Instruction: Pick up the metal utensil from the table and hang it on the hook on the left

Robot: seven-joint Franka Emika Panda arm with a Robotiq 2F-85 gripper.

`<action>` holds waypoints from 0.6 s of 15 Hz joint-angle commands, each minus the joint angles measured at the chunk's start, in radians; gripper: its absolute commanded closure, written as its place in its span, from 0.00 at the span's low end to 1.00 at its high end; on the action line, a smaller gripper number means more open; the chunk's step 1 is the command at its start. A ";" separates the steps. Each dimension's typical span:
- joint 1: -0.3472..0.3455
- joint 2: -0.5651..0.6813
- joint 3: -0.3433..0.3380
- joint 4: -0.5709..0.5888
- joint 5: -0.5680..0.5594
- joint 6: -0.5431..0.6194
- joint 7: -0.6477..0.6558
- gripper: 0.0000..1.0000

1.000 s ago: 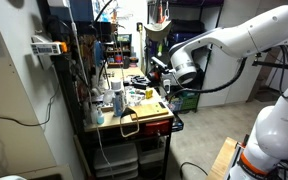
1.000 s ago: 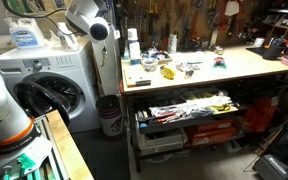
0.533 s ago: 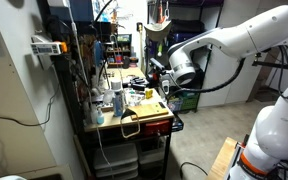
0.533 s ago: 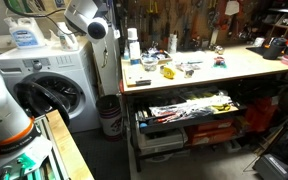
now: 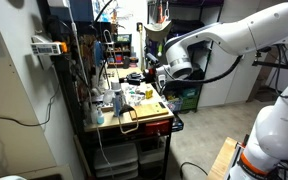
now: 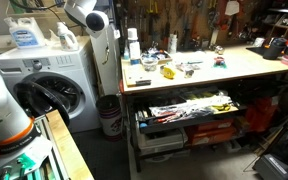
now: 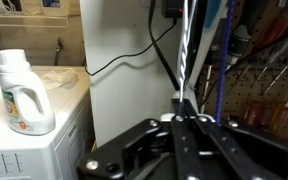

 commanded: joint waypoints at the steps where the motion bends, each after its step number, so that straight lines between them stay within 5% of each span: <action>1: 0.008 0.030 -0.001 0.047 -0.025 0.055 0.072 0.99; 9: 0.007 0.078 -0.006 0.072 -0.080 0.042 0.144 0.99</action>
